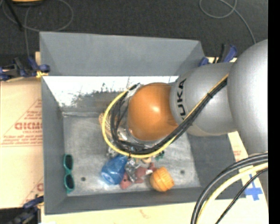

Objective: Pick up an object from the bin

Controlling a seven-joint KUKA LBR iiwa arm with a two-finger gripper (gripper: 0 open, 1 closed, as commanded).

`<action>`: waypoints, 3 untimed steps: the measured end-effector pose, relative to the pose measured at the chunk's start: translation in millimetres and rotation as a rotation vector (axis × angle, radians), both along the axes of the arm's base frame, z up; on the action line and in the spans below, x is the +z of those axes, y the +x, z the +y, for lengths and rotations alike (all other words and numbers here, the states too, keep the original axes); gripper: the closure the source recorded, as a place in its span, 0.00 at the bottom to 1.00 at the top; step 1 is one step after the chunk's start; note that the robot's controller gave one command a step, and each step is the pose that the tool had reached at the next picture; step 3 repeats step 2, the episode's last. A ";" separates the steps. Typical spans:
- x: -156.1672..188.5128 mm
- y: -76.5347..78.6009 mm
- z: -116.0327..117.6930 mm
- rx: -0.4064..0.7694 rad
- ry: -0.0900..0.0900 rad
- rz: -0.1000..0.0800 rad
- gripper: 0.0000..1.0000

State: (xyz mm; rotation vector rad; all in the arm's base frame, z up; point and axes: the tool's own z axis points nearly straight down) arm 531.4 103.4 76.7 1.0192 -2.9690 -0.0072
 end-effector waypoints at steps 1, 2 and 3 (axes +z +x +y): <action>3.8 -0.1 -0.1 -0.001 0.000 -0.003 1.00; 9.5 -0.4 -0.2 -0.002 0.001 -0.003 1.00; 9.5 -0.4 -0.2 -0.002 0.001 -0.003 1.00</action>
Offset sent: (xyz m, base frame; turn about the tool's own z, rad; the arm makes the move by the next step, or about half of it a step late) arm 0.0001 0.0000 0.0918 0.0000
